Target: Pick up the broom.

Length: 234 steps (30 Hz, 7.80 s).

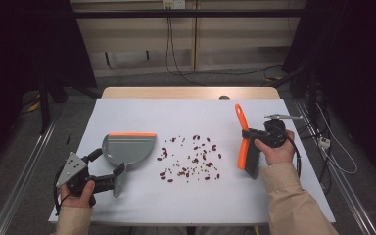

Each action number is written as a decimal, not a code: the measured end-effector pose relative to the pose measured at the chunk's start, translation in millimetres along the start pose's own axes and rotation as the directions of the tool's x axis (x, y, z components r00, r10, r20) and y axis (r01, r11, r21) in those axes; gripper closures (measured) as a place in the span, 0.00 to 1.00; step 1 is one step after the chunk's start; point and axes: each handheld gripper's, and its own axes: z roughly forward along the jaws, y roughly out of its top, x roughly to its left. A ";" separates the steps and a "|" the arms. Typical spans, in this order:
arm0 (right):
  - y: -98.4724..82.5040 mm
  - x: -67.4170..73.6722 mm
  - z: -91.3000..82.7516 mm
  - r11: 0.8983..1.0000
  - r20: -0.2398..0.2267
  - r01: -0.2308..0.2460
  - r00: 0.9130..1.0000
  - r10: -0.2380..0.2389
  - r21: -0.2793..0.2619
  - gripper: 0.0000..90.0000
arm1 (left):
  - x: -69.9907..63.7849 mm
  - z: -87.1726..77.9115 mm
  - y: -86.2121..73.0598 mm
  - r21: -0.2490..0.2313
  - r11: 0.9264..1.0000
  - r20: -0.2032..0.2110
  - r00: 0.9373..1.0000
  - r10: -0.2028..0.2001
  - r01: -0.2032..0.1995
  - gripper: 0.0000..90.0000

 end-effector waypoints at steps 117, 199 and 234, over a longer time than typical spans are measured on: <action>31.2 154.1 54.5 0.981 -0.214 0.082 0.970 -0.119 -0.175 0.32 | -94.6 146.6 38.0 0.236 0.971 0.058 0.997 -0.060 0.044 0.79; 45.9 42.4 11.8 0.994 0.011 0.106 0.994 -0.106 0.037 0.78 | -90.7 139.2 50.7 0.236 0.971 0.175 0.985 0.005 -0.047 0.11; 2.2 4.8 47.1 0.960 0.112 0.185 0.971 -0.212 0.211 0.76 | -59.1 117.3 45.7 0.234 0.972 0.106 0.994 0.004 -0.029 0.10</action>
